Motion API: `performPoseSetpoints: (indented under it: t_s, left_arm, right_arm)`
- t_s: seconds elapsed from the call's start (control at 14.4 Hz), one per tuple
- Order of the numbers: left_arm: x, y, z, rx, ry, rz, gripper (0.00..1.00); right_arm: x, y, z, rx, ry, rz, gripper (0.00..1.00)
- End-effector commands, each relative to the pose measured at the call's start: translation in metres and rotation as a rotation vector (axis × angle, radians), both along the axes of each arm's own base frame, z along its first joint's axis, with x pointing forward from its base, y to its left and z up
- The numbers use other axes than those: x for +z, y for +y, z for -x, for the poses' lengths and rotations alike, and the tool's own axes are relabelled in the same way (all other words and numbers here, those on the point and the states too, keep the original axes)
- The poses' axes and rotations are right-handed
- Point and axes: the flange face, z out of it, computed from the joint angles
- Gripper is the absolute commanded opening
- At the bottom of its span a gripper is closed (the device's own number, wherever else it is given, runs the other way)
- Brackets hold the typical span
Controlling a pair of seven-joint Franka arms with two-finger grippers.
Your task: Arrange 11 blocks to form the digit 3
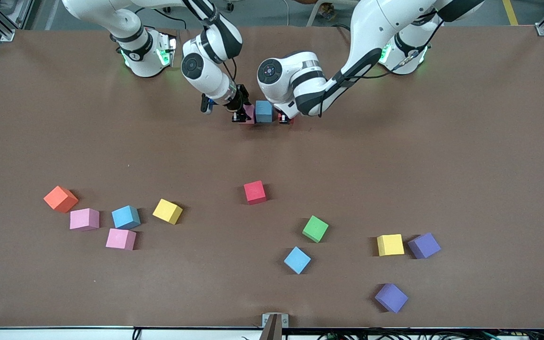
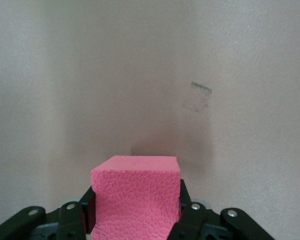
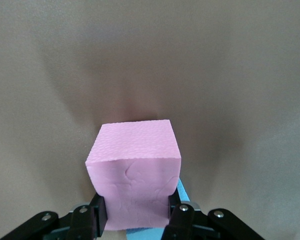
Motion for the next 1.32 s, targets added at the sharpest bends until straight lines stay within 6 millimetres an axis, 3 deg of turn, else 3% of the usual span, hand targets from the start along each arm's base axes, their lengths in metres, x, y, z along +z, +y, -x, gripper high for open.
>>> performPoseSetpoints:
  t_s: [0.0,0.49,0.56,0.62,0.69,1.25]
  left_arm:
    - [0.008,-0.010,0.001,0.156,-0.043,-0.022,0.12]
    - [0.004,-0.025,0.015,0.149,-0.041,-0.019,0.12]
    - [0.004,-0.025,0.016,0.148,-0.040,-0.019,0.12]
    - [0.003,-0.025,0.017,0.158,-0.043,-0.024,0.12]
    - [0.003,-0.027,0.021,0.154,-0.043,-0.025,0.12]
    - [-0.003,-0.027,0.021,0.176,-0.038,-0.036,0.12]
  right_arm:
    - [-0.007,0.004,0.010,-0.016,0.010,0.001,0.01]
    - [-0.008,0.006,0.008,-0.023,0.013,-0.004,0.05]
    - [-0.008,0.006,0.008,-0.021,0.014,-0.004,0.24]
    - [-0.008,0.007,0.007,-0.018,0.010,-0.005,0.70]
    - [-0.007,0.008,0.007,-0.012,0.010,-0.007,1.00]
    - [0.007,0.004,-0.004,-0.032,-0.003,-0.018,1.00]
